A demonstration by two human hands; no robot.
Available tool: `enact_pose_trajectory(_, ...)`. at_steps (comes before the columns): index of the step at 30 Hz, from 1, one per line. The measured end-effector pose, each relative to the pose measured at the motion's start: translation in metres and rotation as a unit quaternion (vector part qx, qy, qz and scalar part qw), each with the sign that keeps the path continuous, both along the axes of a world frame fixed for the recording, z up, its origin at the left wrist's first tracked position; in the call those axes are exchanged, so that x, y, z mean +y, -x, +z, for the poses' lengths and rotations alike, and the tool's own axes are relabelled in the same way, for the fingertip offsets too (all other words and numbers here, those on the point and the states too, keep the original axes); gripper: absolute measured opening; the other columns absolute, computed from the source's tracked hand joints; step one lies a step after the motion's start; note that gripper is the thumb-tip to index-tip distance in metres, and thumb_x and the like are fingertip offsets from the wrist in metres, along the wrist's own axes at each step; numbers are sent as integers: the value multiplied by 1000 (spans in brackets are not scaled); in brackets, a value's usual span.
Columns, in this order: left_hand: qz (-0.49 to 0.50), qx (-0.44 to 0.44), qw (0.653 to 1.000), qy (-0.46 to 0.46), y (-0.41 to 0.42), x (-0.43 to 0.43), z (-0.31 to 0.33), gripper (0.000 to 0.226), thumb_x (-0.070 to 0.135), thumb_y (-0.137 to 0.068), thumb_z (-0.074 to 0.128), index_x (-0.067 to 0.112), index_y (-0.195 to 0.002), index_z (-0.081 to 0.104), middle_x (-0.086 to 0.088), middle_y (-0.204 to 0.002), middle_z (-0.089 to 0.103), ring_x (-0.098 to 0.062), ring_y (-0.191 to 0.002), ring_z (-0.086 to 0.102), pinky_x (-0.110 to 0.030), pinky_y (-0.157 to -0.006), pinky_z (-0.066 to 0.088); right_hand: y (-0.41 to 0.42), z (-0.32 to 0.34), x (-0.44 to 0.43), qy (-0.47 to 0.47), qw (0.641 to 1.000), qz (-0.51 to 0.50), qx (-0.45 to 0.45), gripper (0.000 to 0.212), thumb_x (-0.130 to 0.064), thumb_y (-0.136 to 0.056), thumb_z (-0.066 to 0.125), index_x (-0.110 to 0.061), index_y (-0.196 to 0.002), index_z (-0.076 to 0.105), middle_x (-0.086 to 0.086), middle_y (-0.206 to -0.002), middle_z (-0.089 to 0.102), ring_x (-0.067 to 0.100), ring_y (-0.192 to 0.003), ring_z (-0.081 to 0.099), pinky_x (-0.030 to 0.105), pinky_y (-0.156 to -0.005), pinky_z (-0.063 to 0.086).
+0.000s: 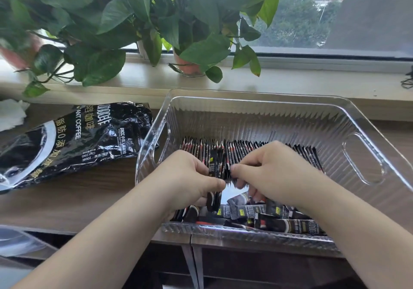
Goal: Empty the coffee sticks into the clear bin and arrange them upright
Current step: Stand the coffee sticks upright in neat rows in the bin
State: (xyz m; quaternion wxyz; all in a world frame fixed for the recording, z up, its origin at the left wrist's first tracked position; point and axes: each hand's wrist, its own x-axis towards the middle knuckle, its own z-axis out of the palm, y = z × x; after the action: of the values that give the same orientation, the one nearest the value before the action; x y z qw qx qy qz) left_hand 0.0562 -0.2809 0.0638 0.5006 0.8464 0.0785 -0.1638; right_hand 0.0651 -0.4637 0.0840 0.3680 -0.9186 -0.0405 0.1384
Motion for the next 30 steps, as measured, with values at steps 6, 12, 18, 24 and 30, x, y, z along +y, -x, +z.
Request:
enact_pose_trajectory(6,-70,34,994,-81,0,-4,1,44,33,-76,84,-8,-81,70,-9,-66,59,-22,-71,74,-33,-71,63,-3,-12,27,-61,994,-19,92,38,-37,-95,67,-3,-81,75,6,-63,74,19,-56,72,31,-65,64)
enact_pose_trajectory(12,-104,29,988,-107,-1,-6,1,33,28,-83,79,-3,-77,71,3,-50,52,-17,-57,62,-36,-72,63,-7,-21,34,-80,986,-34,144,39,-34,-92,73,2,-78,72,13,-67,74,24,-57,71,31,-62,63)
enact_pose_trajectory(18,-114,5,978,-172,-2,-8,-2,25,16,-89,60,6,-66,62,-10,-57,50,-24,-54,46,-34,-58,48,-11,-25,37,-92,981,-45,162,35,-27,-94,71,6,-85,73,12,-60,67,17,-44,58,24,-50,54)
enact_pose_trajectory(24,-129,-43,950,-282,0,-11,-6,35,20,-94,55,10,-61,47,-7,-62,51,-24,-57,45,-29,-54,36,-13,-28,39,-73,983,-48,160,28,-20,-92,68,8,-94,73,16,-66,71,18,-44,58,23,-49,54)
enact_pose_trajectory(30,-103,-111,919,-364,1,-9,-6,16,16,-91,60,11,-79,69,-2,-69,57,-21,-67,59,-29,-60,49,-16,-29,43,-35,987,-39,151,32,-25,-89,69,6,-94,75,17,-76,76,22,-57,61,32,-63,59)
